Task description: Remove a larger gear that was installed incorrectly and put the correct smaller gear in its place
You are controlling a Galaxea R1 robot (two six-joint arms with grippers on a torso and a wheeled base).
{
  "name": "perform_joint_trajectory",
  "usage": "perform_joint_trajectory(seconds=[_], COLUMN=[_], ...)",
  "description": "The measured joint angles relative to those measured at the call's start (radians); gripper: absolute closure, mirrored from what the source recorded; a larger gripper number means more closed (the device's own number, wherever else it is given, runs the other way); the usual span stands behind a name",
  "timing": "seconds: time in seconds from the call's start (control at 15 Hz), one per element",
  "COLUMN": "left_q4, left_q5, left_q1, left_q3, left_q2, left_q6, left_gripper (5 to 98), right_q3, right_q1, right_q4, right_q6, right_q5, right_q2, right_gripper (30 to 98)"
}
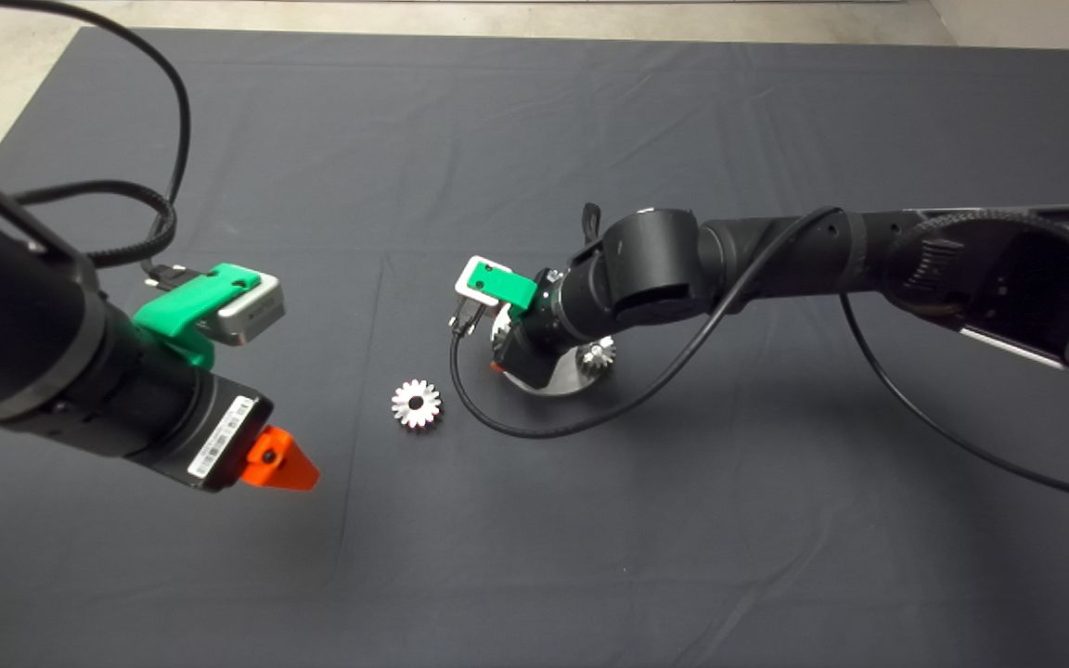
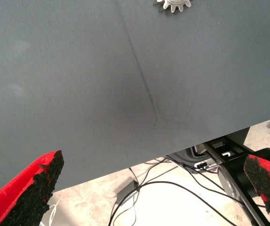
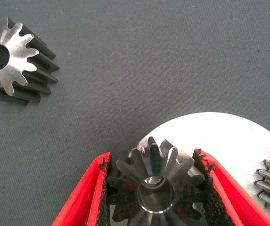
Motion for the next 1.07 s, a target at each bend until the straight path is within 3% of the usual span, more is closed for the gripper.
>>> perform_joint_trajectory(seconds=[1.07], left_q4=[0.000], left_q5=[0.000], left_q1=[0.000], left_q3=[0.000], left_q2=[0.000], left_q6=[0.000], left_gripper=[5.3], right_q3=[-0.008], right_q1=[-0.022], right_q4=[-0.004], right_q6=[0.000], right_q5=[-0.009], right_q2=[0.000], right_gripper=[86.2])
